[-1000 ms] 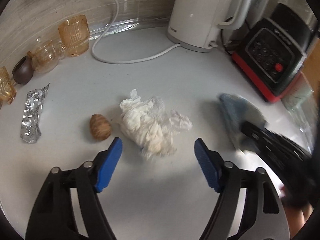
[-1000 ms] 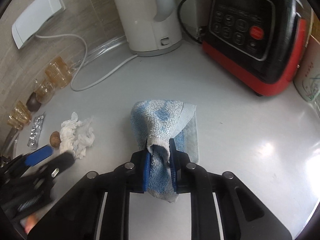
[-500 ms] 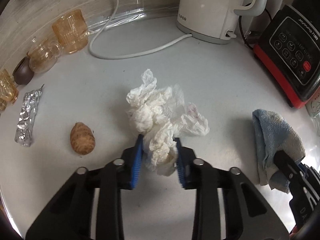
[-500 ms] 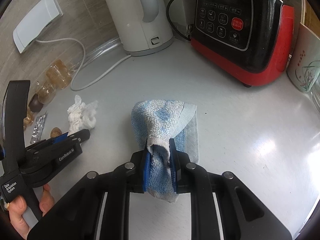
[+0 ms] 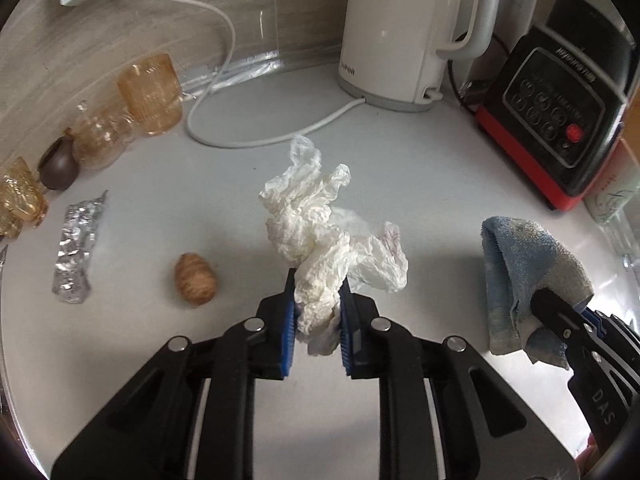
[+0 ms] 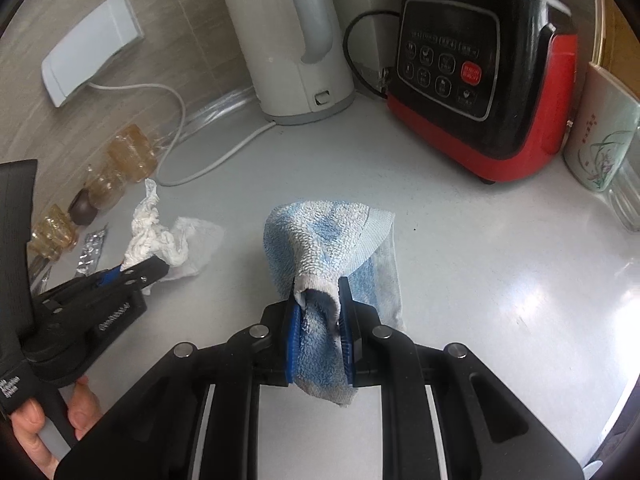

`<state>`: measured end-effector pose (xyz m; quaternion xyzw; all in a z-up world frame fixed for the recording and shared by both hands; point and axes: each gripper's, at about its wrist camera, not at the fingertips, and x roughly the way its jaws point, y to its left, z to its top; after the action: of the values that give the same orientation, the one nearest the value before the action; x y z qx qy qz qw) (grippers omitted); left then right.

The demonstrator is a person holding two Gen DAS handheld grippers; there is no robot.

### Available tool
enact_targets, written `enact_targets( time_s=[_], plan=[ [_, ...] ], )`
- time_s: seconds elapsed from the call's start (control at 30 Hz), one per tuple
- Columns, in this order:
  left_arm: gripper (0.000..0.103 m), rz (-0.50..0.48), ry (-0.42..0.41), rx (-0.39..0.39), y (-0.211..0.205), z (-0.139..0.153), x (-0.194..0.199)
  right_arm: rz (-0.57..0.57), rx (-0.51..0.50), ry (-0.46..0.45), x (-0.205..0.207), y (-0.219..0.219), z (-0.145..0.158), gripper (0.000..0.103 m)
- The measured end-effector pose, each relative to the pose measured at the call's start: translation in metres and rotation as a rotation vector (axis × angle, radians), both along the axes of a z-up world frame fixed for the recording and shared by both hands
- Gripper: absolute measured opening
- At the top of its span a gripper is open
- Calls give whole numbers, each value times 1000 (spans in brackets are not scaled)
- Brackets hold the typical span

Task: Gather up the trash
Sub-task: 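Carry tissue and blue cloth toward the green basket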

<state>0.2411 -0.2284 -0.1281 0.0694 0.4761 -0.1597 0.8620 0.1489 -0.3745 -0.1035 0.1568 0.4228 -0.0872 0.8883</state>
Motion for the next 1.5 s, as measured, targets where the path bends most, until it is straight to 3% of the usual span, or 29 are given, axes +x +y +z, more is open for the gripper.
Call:
enact_targets(
  time_s=[0.37,0.63,0.8,1.03,1.5],
  plan=[
    [18,-27,-18,-42,52,53,-84,51,-8,-80,-90,44,54,18],
    [18,-47,-15,-61,97,73,-178,145,-1,-114,-176,82,80,17],
    [18,-83,-3,-30,124,67,-239,222,6,-100,-231,106,79,17],
    [18,-56,89,-56,166,45,-310,330,33,-52,-283,130,65,17],
    [19,6,143,-43,185,25,-357,501,39,15,-323,164,40,18]
  ],
)
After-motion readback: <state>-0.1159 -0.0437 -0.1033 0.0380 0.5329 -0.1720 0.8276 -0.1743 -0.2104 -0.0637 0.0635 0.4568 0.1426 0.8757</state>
